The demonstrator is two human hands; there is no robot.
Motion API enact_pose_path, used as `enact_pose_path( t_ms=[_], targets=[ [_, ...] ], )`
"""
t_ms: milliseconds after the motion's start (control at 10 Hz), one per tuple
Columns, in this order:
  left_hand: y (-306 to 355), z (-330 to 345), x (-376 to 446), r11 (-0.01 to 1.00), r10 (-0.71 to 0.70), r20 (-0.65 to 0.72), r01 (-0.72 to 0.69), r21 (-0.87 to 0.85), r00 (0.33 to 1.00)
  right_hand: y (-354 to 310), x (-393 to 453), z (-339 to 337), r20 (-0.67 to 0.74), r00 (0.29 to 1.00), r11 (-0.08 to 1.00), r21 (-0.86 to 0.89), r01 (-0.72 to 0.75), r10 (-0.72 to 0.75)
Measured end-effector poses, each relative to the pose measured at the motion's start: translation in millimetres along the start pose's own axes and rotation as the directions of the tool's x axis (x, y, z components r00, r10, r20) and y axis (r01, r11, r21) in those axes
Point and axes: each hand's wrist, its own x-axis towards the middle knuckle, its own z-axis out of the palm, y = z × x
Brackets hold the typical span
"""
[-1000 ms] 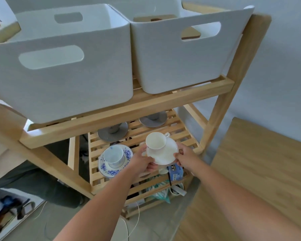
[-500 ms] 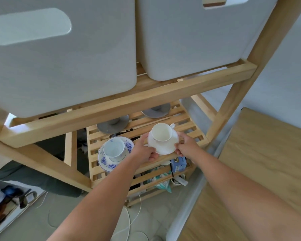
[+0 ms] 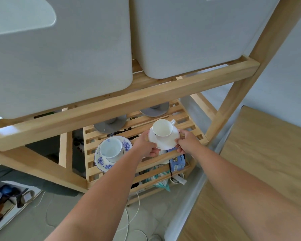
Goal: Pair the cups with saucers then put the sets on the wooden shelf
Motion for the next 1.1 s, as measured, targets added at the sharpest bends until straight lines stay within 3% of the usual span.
enact_pose_path(
  t_ms=[200, 600, 900, 1000, 1100],
  targets=[
    [4.0, 4.3, 6.9, 0.998, 0.047, -0.018, -0.046, 0.051, 0.999, -4.9, 0.3, -1.3, -0.019, 0.999, 1.000, -0.011, -0.030, 0.029],
    [-1.2, 7.6, 17.6, 0.999, 0.015, -0.069, -0.013, 0.029, 0.997, -3.9, 2.5, 0.4, -0.077, 0.994, 0.992, 0.101, -0.069, 0.077],
    [-7.9, 11.6, 13.3, 0.995, 0.062, -0.113, -0.052, 0.089, 0.992, -1.5, -10.8, -2.9, -0.095, 0.995, 0.997, 0.072, -0.027, 0.034],
    [-17.8, 12.3, -9.3, 0.974, 0.113, -0.147, -0.080, 0.211, 0.983, -2.3, -35.7, -9.9, -0.126, 0.992, 0.998, 0.062, 0.014, -0.006],
    [-29.4, 11.3, -38.9, 0.932, 0.272, -0.197, -0.207, 0.297, 0.942, 6.0, -71.8, -22.3, -0.123, 0.992, 0.980, 0.187, 0.064, -0.042]
  ],
)
